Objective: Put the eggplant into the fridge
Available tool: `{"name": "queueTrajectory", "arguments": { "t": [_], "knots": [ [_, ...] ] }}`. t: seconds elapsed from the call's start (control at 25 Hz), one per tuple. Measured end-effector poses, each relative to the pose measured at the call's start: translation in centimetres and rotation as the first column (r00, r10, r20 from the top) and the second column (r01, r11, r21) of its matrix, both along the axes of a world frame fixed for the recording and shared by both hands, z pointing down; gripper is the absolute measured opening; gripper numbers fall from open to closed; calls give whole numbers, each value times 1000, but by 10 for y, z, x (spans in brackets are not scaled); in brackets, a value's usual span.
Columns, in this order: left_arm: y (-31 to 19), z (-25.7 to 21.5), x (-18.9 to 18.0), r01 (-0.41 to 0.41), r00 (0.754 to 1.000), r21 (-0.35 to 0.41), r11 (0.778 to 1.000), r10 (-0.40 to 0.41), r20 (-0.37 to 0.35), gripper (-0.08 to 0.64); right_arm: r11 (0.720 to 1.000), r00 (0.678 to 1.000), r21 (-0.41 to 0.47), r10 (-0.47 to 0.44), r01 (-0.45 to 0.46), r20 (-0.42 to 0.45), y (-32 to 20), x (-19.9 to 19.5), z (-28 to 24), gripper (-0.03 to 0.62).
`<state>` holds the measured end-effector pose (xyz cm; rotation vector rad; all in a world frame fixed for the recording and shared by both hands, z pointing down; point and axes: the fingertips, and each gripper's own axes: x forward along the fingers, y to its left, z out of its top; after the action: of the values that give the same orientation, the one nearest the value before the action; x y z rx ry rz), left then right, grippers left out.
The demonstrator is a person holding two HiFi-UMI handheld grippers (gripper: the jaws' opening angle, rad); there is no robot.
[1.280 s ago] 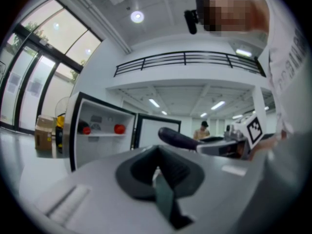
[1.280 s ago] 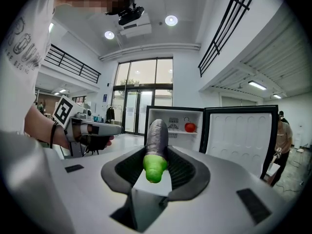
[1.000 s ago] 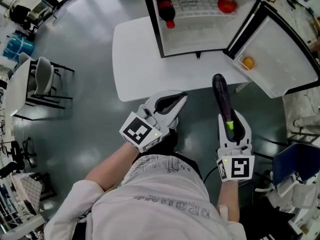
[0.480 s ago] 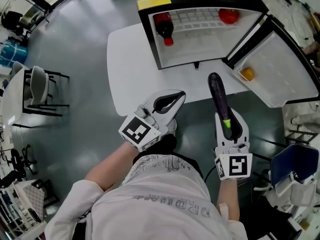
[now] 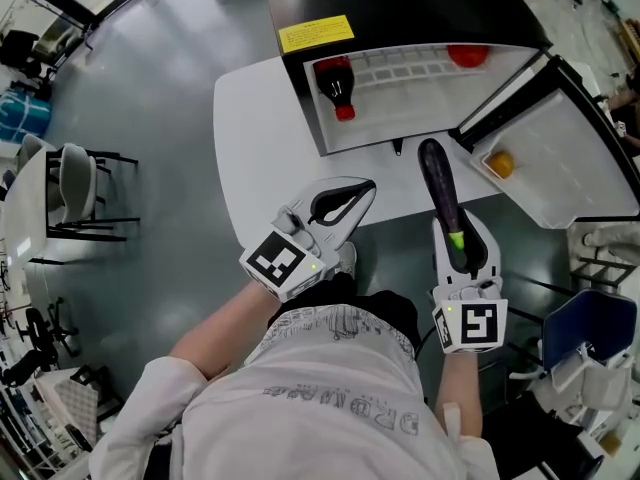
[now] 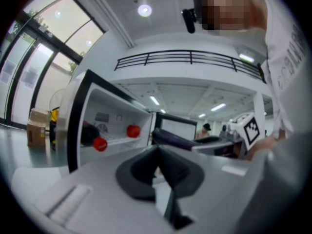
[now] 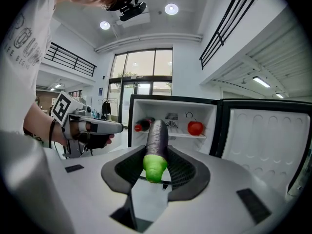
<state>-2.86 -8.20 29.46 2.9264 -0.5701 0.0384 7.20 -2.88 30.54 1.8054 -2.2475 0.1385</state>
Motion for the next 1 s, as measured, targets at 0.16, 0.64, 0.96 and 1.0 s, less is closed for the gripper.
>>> {"name": "queueTrajectory", "arguments": {
  "t": [0.16,0.64,0.96,1.0],
  "knots": [
    [-8,4,-1,-11,1000,5,1000,11,11,8,1000,1000,0,2,-2,1,-9,-1,1,130],
    [-28,28,13,18,999,-8,1000,-18,49,8,1000,1000,-9,-14,14,16,-38,16,27,130],
    [-48,44,29,67,994,-24,997,-65,90,8,997,998,-43,-57,58,36,-70,39,52,130],
    [-51,46,31,74,993,-26,997,-71,96,8,997,997,-48,-64,66,38,-73,42,55,130]
  ]
}}
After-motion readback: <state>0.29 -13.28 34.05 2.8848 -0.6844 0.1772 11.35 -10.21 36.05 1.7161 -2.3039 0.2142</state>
